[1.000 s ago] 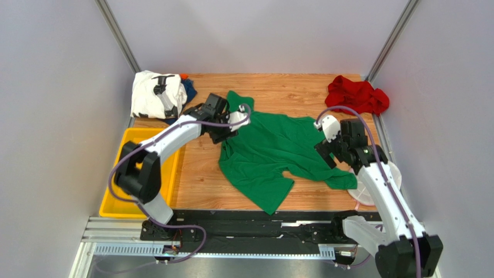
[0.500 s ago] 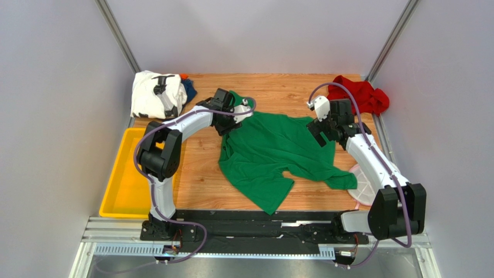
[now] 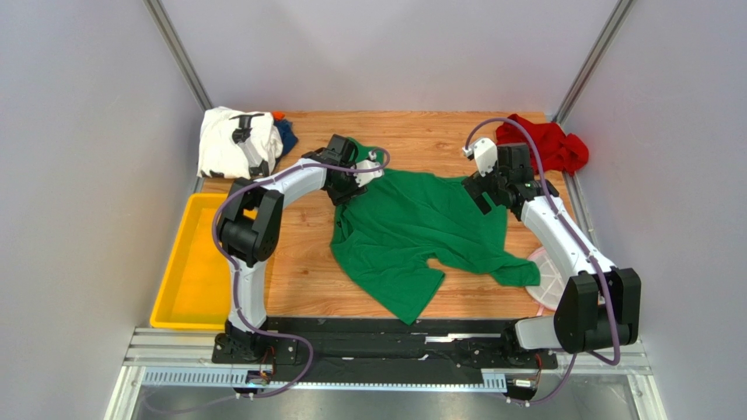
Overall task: Fold and stack the t-shirts
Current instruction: Flatten out the tshirt
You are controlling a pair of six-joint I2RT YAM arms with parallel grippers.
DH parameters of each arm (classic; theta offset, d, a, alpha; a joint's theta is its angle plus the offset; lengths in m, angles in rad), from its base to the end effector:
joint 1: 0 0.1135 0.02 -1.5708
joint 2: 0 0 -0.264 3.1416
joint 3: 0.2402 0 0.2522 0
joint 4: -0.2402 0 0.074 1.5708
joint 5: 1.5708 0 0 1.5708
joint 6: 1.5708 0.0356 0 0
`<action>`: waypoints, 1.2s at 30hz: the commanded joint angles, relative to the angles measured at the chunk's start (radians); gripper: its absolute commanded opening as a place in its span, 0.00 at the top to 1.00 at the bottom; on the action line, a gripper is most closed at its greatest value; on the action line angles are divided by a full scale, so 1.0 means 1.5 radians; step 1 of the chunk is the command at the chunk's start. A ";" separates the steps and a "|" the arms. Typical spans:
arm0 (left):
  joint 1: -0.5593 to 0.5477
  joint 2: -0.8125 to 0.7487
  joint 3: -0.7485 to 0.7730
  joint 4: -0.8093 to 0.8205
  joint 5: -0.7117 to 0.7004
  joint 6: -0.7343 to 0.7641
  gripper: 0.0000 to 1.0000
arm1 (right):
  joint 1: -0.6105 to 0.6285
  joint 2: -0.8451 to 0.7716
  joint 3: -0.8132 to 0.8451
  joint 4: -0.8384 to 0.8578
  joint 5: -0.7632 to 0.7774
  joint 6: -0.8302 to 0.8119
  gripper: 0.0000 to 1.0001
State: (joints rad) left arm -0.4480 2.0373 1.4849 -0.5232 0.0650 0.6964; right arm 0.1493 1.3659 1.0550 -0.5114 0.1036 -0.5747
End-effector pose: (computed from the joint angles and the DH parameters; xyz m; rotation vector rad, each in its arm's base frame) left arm 0.3873 -0.1887 0.1755 1.4491 2.2097 -0.0025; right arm 0.2896 0.0398 0.2740 -0.8081 2.2727 -0.3222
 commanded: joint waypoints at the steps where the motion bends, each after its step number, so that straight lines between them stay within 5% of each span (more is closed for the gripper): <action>1: 0.003 0.005 0.006 0.006 -0.007 0.010 0.44 | 0.003 0.001 0.024 0.033 -0.002 0.005 0.01; 17: 0.003 0.014 -0.009 0.014 -0.035 0.022 0.46 | 0.003 0.022 0.004 0.071 0.005 0.000 0.02; 36: 0.001 0.032 0.011 -0.005 -0.035 0.013 0.46 | 0.001 0.342 0.128 0.259 0.021 -0.026 0.06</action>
State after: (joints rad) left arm -0.4480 2.0571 1.4788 -0.5068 0.0158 0.7124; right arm 0.1493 1.8149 1.2041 -0.2314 0.1074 -0.5838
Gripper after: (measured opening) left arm 0.538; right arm 0.945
